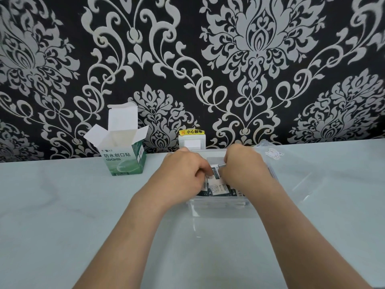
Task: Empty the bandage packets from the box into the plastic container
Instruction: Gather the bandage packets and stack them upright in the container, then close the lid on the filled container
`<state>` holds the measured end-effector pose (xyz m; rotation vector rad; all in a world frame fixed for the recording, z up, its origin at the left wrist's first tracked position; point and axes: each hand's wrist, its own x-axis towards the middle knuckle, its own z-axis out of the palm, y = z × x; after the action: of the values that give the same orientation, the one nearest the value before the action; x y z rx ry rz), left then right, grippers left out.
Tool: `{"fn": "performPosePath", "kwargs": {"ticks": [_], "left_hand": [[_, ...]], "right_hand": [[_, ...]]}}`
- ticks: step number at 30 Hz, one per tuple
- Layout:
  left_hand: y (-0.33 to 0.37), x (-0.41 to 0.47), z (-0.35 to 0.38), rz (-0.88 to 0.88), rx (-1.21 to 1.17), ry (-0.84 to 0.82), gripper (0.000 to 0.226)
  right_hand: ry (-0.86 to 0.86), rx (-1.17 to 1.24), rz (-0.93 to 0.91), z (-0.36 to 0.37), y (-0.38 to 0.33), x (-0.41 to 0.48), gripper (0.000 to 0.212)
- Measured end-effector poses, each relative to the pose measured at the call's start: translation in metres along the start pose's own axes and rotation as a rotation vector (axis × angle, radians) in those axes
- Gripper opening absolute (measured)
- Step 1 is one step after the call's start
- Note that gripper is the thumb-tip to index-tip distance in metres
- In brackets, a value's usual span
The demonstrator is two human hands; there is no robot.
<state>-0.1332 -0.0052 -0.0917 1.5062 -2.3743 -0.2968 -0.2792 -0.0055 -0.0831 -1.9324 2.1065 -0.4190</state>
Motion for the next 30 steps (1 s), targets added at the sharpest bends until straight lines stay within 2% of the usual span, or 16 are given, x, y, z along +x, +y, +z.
{"fn": "performPosePath", "kwargs": {"ticks": [4,6,10,14,19,25,30], "left_hand": [[0.005,0.004,-0.007,0.019,0.032,-0.029,0.024],[0.011,0.010,-0.017,0.016,0.039,-0.111,0.019],[0.027,0.026,-0.024,0.025,0.101,-0.341,0.042],[0.034,0.032,-0.016,0.118,0.227,-0.412,0.043],[0.030,0.035,-0.009,0.130,0.255,-0.445,0.045],[0.028,0.036,-0.013,0.135,0.276,-0.448,0.034],[0.019,0.036,-0.009,0.101,0.139,-0.379,0.034]], "right_hand": [[0.010,0.043,-0.023,-0.008,0.012,0.001,0.017],[-0.019,0.055,-0.064,-0.016,0.019,0.000,0.018],[-0.142,-0.031,-0.180,-0.022,0.026,-0.006,0.016],[-0.205,-0.089,-0.219,-0.021,0.027,-0.008,0.017],[-0.178,-0.126,-0.213,-0.019,0.028,-0.007,0.023],[-0.164,-0.171,-0.214,-0.016,0.027,-0.006,0.026],[-0.138,-0.153,-0.219,-0.014,0.029,-0.004,0.021]]}}
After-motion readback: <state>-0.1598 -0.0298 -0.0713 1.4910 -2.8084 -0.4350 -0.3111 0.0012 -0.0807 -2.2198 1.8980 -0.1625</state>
